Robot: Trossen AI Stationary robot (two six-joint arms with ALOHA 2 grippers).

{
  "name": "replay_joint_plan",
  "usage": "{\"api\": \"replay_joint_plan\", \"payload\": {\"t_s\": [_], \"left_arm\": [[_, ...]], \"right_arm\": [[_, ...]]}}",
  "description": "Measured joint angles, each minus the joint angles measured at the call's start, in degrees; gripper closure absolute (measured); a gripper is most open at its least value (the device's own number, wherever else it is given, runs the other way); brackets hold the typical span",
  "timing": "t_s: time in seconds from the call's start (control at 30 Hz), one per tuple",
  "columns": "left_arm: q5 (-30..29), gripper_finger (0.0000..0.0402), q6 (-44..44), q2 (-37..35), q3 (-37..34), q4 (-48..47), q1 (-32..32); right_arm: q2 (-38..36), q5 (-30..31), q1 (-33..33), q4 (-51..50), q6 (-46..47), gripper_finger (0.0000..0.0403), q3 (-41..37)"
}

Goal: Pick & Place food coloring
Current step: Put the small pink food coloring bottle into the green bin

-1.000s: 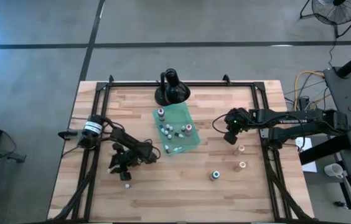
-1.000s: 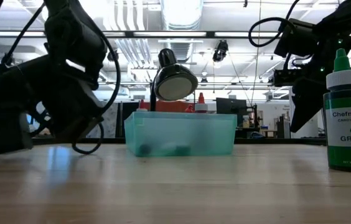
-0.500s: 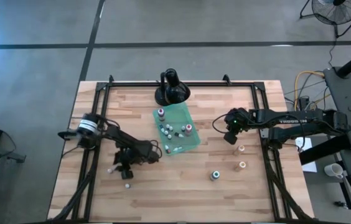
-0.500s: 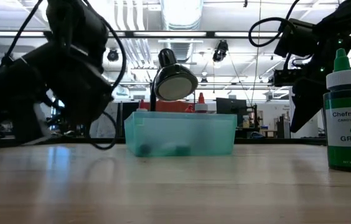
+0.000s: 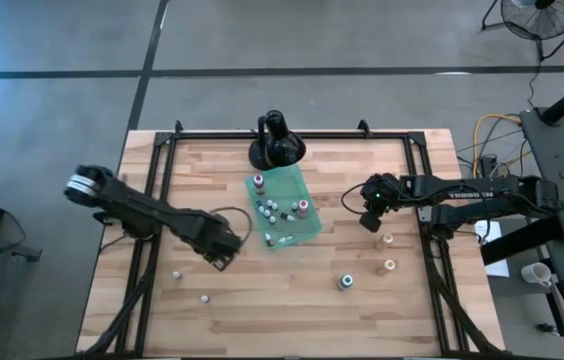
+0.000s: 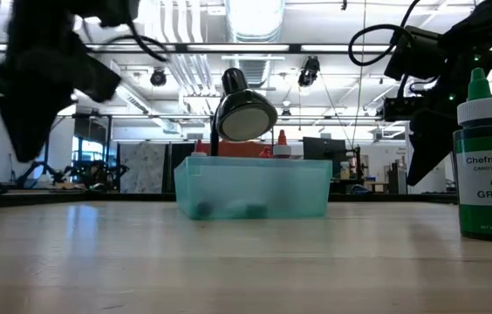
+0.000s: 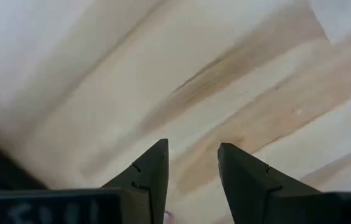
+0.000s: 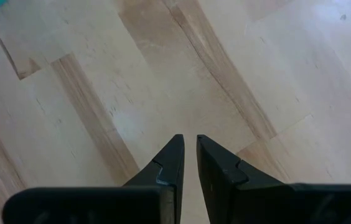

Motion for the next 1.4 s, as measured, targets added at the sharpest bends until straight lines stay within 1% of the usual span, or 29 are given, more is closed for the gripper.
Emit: {"api": "replay_joint_plan", "payload": {"t_s": [0.13,0.23,0.3,0.4,0.53,0.67,0.73,0.93,1.07,1.13,1.2,1.27,1.4], "left_arm": [[1.85,0.0289,-22.1,-8.05,-3.84,-0.2,-0.57],[0.52,0.0289,-33.43,-12.65,-5.68,0.93,-0.58],[-1.98,0.0289,-36.67,-14.74,-6.17,1.71,-0.58],[-5.84,0.0289,-38.6,-16.85,-6.43,1.89,-0.56],[-10.19,0.0289,-41.52,-18.71,-6.46,1.68,-0.48],[-16.39,0.0289,-46.63,-20.26,-5.51,1.69,-0.4],[-19.63,0.0289,-47.44,-20.89,-4.55,1.66,-0.38],[-28.31,0.0289,-45.86,-22.08,-2.81,2.0,-0.34],[-35.16,0.0289,-44.98,-22.09,-2.82,2.03,-0.34],[-37.25,0.0289,-45.03,-22.09,-2.83,2.43,-0.32],[-37.47,0.0289,-44.6,-22.09,-2.83,3.05,-0.31],[-36.09,0.0289,-41.85,-22.15,-2.66,2.97,-0.33],[-32.87,0.0289,-35.62,-22.32,-2.38,3.01,-0.4]], "right_arm": [[0.0,-0.02,0.0,0.04,-0.06,0.0365,0.0],[-0.01,-0.02,0.0,0.11,-0.14,0.0365,0.0],[0.0,-0.02,0.0,0.13,-0.16,0.0365,0.0],[-0.01,-0.03,0.0,0.24,-0.16,0.0365,0.0],[0.0,-0.06,0.0,0.24,0.04,0.0365,0.02],[0.0,-0.07,0.0,0.17,0.02,0.0365,1.52],[0.0,-0.06,0.0,0.21,-0.06,0.0365,3.17],[-0.01,-0.08,0.0,0.35,-4.12,0.0365,10.4],[0.0,-0.08,0.0,0.57,-1.3,0.0365,14.89],[-0.02,-0.13,0.0,0.5,1.39,0.0365,16.7],[0.0,-0.11,0.0,0.55,5.11,0.0365,18.37],[0.0,-0.15,0.0,1.66,9.22,0.0364,19.9],[0.01,-0.3,0.01,3.46,11.41,0.0365,23.81]]}}
